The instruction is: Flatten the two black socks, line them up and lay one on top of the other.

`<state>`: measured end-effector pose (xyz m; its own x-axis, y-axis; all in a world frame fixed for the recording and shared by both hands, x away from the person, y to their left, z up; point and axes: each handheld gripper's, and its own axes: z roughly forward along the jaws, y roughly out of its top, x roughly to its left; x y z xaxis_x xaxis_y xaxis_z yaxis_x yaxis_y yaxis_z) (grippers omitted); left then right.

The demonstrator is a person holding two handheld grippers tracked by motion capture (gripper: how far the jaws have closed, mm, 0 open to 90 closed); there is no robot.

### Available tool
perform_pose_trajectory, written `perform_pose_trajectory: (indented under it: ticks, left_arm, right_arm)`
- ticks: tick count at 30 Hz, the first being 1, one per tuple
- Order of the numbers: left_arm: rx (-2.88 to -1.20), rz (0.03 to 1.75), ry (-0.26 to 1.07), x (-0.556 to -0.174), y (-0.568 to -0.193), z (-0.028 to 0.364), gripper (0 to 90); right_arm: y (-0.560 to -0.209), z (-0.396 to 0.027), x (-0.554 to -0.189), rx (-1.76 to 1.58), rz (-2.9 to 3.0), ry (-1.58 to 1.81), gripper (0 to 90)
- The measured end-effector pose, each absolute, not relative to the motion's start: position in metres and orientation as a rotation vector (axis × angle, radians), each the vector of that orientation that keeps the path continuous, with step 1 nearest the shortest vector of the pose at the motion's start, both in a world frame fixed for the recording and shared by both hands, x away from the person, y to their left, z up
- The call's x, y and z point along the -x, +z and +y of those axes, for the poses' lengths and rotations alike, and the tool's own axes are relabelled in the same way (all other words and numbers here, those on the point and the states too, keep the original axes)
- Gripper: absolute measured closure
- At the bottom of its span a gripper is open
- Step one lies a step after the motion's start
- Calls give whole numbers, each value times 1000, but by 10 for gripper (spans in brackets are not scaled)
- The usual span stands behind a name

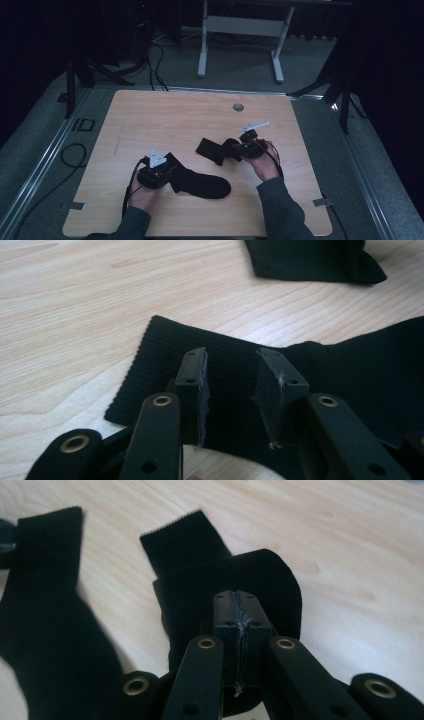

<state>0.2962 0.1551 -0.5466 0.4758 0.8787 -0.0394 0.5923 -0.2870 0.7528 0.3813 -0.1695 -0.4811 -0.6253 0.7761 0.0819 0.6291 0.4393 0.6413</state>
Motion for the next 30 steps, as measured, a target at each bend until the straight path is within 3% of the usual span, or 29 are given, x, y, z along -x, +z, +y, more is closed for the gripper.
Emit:
perform_pose_trajectory:
  ticks: [13,19,23,30]
  left_arm:
    - [-2034,1204,490,-298,-550,150,629]
    - [-2048,1206,487,-299,-551,150,610]
    - [-2051,1209,490,-299,-551,148,610]
    - [-2058,1207,492,-300,-552,148,606]
  right_arm:
    - [-515,-215,-351,-1232,2514,887,874]
    - [-534,-223,-355,-1249,2511,740,813]
    - [-536,-222,-357,-1250,2479,745,738]
    - [-529,-198,-359,-1146,2455,828,712]
